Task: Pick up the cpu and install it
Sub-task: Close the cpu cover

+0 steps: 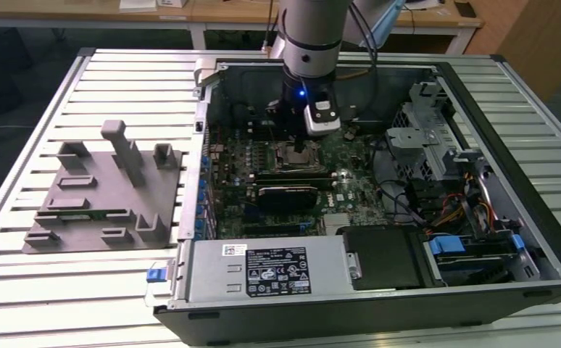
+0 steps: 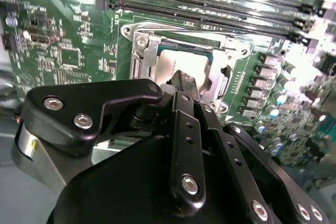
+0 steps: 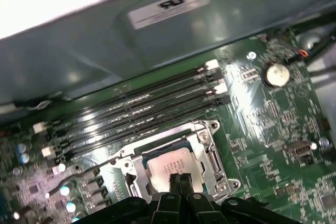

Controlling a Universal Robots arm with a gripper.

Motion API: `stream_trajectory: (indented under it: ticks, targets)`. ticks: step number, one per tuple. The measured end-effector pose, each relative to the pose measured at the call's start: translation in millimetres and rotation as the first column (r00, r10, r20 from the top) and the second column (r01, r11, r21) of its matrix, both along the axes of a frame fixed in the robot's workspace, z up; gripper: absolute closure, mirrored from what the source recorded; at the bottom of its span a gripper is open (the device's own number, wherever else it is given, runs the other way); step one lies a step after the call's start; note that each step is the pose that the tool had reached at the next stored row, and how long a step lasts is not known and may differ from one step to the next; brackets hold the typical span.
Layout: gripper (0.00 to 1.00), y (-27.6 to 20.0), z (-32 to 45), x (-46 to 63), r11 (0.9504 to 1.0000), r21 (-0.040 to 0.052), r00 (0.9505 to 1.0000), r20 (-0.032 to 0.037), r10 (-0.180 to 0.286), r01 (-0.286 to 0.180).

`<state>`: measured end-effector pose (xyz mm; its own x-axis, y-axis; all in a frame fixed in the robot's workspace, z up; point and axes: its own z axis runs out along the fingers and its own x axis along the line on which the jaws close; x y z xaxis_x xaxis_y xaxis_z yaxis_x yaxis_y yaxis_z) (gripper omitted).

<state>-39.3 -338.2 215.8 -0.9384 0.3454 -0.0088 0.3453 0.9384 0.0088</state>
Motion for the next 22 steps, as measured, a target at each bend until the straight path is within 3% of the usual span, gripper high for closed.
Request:
stream_trajectory:
  ticks: [4, 7, 11, 15, 18, 22]
  targets:
    - [0.89, 0.0, -0.7, 0.0, 0.9974, 0.0008, 0.9974, 0.0001, 0.072, -0.072]
    - [0.89, 0.0, -1.3, 0.0, 0.9919, 0.0014, 0.9919, 0.0001, 0.127, -0.127]
    - [0.89, 0.0, -2.1, 0.0, 0.9802, 0.0021, 0.9802, 0.0003, 0.198, -0.198]
    - [0.89, 0.0, -2.8, 0.0, 0.964, 0.0026, 0.964, 0.0007, 0.266, -0.266]
    - [0.89, 0.0, -2.8, -0.3, 0.96, 0.0025, 0.96, 0.0008, 0.28, -0.28]
    - [0.89, 0.0, -2.9, -2.8, 0.9596, 0.0022, 0.9596, 0.0021, 0.281, -0.281]
